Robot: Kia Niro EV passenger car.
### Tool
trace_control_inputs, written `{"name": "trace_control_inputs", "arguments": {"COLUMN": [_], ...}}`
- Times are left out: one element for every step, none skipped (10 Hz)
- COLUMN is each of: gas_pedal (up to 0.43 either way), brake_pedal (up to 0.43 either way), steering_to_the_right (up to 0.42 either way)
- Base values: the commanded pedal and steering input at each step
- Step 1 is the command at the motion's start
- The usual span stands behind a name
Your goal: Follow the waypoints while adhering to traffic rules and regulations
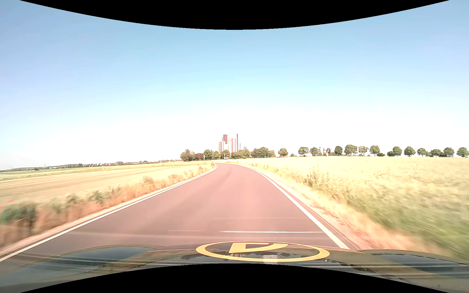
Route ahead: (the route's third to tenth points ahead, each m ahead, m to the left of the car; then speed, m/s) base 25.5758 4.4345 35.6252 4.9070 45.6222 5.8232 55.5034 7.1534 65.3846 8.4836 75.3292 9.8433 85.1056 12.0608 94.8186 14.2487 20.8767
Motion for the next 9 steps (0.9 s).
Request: {"name": "trace_control_inputs", "arguments": {"gas_pedal": [0.197, 0.197, 0.197, 0.209, 0.220, 0.228, 0.228, 0.228, 0.228], "brake_pedal": [0.000, 0.000, 0.000, 0.000, 0.000, 0.000, 0.000, 0.000, 0.000], "steering_to_the_right": [-0.018, -0.018, -0.018, -0.018, -0.018, -0.018, -0.018, -0.018, -0.017]}}
